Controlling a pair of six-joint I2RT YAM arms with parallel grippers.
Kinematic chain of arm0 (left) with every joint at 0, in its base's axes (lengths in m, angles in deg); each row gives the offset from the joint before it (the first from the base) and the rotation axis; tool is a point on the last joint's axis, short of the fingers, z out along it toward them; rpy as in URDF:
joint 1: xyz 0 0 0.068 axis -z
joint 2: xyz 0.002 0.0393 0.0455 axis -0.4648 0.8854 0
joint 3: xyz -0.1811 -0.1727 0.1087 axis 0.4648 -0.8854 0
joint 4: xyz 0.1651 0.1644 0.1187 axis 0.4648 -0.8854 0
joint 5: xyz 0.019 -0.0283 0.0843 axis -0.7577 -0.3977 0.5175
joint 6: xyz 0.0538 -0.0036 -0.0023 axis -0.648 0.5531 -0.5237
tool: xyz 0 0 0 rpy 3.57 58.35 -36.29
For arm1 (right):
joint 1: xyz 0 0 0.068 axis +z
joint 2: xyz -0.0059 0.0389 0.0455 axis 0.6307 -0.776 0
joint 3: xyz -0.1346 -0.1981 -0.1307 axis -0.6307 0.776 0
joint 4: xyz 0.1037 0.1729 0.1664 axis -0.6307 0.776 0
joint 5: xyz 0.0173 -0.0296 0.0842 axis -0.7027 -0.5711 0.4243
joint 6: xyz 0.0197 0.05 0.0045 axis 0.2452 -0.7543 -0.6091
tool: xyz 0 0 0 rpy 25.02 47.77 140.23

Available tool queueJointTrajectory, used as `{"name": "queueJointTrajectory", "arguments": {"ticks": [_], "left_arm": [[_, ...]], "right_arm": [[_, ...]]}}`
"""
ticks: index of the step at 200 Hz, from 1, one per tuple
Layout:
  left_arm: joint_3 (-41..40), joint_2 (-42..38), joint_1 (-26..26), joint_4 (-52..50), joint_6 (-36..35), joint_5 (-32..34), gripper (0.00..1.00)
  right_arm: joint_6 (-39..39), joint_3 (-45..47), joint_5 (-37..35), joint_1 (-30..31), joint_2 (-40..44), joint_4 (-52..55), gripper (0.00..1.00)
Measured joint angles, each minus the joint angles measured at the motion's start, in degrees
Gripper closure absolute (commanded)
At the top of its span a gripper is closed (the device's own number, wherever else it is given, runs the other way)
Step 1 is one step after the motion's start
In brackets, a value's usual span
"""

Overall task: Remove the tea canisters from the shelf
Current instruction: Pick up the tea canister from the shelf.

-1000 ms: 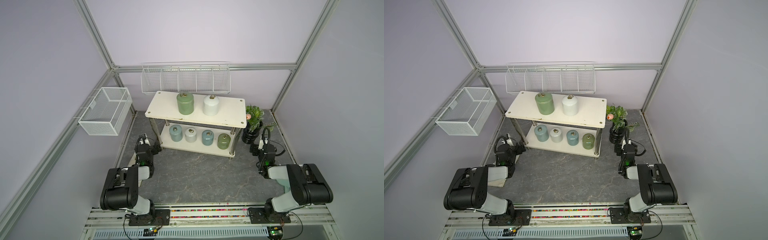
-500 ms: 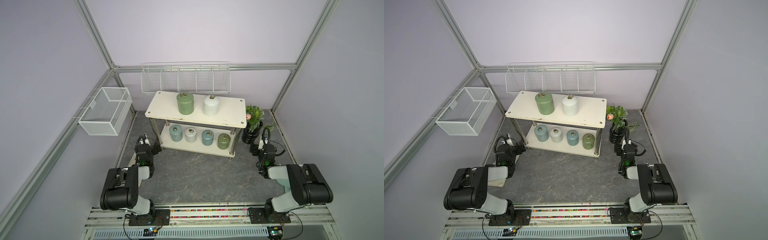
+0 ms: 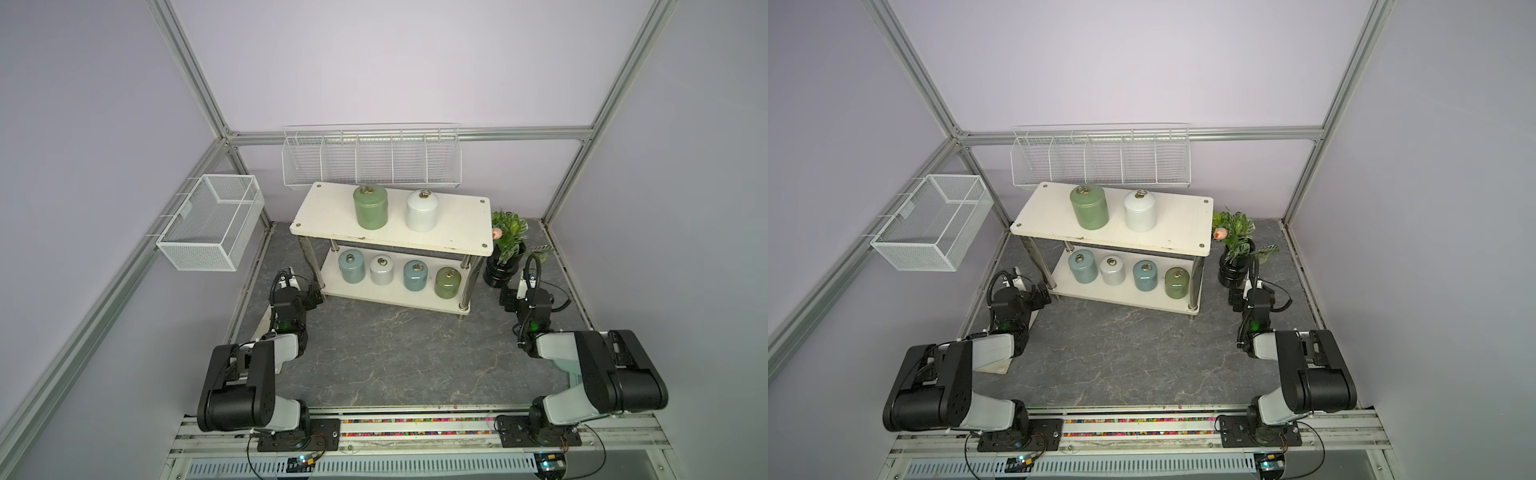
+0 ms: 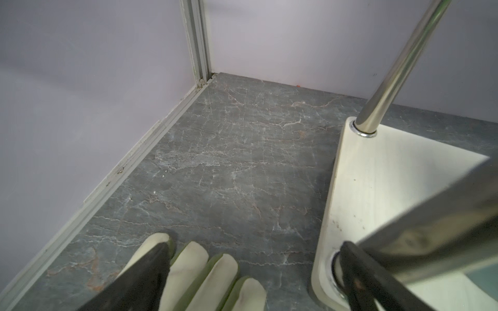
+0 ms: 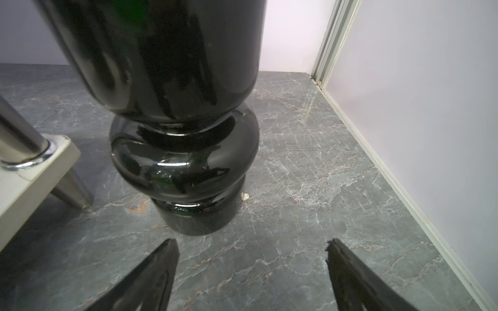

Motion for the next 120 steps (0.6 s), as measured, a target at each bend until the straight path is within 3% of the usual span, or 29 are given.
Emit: {"name": "queueJointTrajectory", "arguments": {"ticks": [28,58,120], "left_arm": [[4.2,-7.8,0.9,-9.7,2.0,5.4,0.0],[8.4,-13.9,3.3,-20.1,6.9,13.6,0.0],[10.4,-24.3,5.3,-40.4,18.4,19.9,0.0]], "right_arm": [[-1.0,-2.3,-1.2,0.3,8.0,10.3,0.11],[-5.3,-9.8,-7.2,2.0,16.2,27.1,0.11],[-15.7,-13.5,-14.7,10.9,33.6,54.5,0.11]]}}
